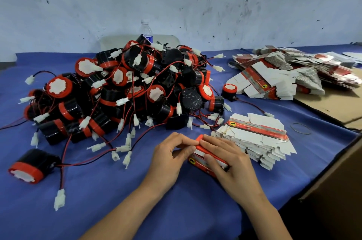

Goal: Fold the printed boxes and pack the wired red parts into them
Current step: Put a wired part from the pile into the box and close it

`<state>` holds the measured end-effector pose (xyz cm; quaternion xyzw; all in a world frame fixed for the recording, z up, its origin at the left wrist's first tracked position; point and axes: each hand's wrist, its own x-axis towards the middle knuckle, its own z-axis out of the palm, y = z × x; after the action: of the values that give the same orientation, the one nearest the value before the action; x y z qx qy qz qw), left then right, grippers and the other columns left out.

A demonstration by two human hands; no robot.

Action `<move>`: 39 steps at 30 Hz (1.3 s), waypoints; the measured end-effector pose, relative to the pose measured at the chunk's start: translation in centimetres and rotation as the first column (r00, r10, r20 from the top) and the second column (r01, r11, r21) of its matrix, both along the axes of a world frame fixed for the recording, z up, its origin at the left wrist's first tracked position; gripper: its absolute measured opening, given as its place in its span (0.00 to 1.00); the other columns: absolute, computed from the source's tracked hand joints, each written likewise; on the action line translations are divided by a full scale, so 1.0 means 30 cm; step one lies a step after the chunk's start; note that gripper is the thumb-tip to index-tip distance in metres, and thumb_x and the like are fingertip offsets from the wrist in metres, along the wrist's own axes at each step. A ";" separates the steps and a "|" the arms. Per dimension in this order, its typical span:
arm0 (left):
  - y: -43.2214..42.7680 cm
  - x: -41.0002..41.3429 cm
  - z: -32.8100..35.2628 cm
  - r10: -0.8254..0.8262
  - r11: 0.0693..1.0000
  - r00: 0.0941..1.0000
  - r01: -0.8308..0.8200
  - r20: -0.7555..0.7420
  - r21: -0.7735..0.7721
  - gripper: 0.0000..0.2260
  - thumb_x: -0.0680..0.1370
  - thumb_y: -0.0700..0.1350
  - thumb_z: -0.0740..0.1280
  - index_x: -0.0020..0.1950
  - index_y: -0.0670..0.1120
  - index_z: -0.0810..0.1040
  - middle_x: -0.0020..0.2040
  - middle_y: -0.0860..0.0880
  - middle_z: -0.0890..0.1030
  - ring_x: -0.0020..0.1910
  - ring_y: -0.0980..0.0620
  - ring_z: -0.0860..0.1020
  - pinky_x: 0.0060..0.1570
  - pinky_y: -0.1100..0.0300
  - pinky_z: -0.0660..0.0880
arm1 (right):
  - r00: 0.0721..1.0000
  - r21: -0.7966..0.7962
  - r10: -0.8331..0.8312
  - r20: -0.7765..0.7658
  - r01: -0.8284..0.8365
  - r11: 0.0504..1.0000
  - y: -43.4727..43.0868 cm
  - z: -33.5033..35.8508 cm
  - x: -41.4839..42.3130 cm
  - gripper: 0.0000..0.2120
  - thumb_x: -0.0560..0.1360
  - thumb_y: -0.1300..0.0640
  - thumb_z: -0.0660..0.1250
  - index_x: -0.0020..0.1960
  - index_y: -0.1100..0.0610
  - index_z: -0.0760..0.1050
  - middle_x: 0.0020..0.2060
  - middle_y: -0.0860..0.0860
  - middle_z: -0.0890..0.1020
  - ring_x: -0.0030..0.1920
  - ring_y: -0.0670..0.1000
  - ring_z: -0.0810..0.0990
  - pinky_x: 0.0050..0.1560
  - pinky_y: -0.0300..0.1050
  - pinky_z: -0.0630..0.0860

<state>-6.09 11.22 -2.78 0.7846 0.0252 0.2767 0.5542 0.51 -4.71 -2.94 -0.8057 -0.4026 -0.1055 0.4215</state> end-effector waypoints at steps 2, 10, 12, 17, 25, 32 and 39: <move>0.003 -0.003 -0.001 0.004 0.999 1.000 -0.004 -0.003 0.050 0.09 0.75 0.37 0.70 0.46 0.52 0.82 0.45 0.53 0.80 0.47 0.60 0.79 0.46 0.72 0.72 | 1.000 -0.019 -0.011 0.024 0.011 1.000 -0.001 -0.001 0.002 0.15 0.75 0.53 0.65 0.61 0.50 0.79 0.62 0.41 0.77 0.63 0.48 0.74 0.64 0.40 0.69; 0.016 -0.015 0.002 -0.064 0.996 0.997 0.066 -0.033 0.054 0.10 0.76 0.31 0.67 0.47 0.44 0.84 0.55 0.54 0.82 0.56 0.59 0.79 0.52 0.65 0.77 | 0.999 -0.224 0.042 0.010 -0.039 0.974 -0.033 0.008 -0.004 0.18 0.80 0.47 0.51 0.69 0.36 0.59 0.70 0.31 0.62 0.76 0.40 0.47 0.74 0.38 0.52; 0.017 -0.013 0.005 -0.041 0.991 0.999 0.043 -0.016 0.129 0.09 0.74 0.31 0.68 0.47 0.43 0.84 0.57 0.53 0.82 0.55 0.60 0.79 0.53 0.65 0.77 | 0.987 -0.307 0.007 0.162 0.044 0.951 -0.042 0.010 -0.014 0.19 0.81 0.45 0.48 0.71 0.36 0.56 0.72 0.33 0.60 0.77 0.43 0.45 0.72 0.41 0.54; 0.035 -0.016 -0.009 -0.001 0.933 0.997 -0.028 0.080 0.358 0.06 0.74 0.35 0.72 0.48 0.43 0.85 0.57 0.54 0.82 0.55 0.63 0.79 0.56 0.65 0.75 | 0.980 -0.458 -0.015 0.200 0.107 0.882 -0.051 0.032 -0.045 0.22 0.79 0.39 0.39 0.73 0.34 0.50 0.73 0.32 0.54 0.77 0.43 0.44 0.69 0.41 0.61; 0.015 -0.012 -0.024 0.017 0.840 0.987 -0.100 0.158 0.534 0.05 0.74 0.37 0.71 0.48 0.41 0.83 0.58 0.50 0.82 0.55 0.53 0.81 0.51 0.52 0.79 | 0.965 -0.751 0.111 0.237 0.109 0.651 -0.056 0.091 -0.016 0.27 0.82 0.43 0.47 0.76 0.40 0.37 0.77 0.42 0.44 0.76 0.54 0.53 0.69 0.49 0.65; 0.013 -0.012 -0.030 -0.033 0.819 0.994 0.085 -0.102 0.567 0.32 0.74 0.42 0.72 0.75 0.52 0.63 0.75 0.59 0.60 0.73 0.58 0.62 0.65 0.57 0.70 | 0.999 -0.309 0.008 -0.051 -0.023 0.951 -0.026 0.089 0.008 0.16 0.81 0.50 0.58 0.69 0.47 0.69 0.66 0.46 0.74 0.62 0.49 0.72 0.62 0.39 0.66; 0.037 -0.037 -0.028 0.003 0.911 1.000 0.007 -0.023 0.412 0.23 0.71 0.46 0.76 0.62 0.52 0.71 0.60 0.60 0.72 0.58 0.55 0.75 0.53 0.63 0.72 | 0.967 -0.022 0.086 -0.239 -0.094 0.995 -0.009 0.085 -0.033 0.27 0.65 0.46 0.78 0.59 0.48 0.71 0.52 0.40 0.77 0.52 0.40 0.76 0.50 0.33 0.72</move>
<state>-7.19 12.33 -3.61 0.8869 -0.0280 0.2662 0.3765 -0.46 -4.99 -0.39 -0.8003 -0.3867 0.0177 0.4579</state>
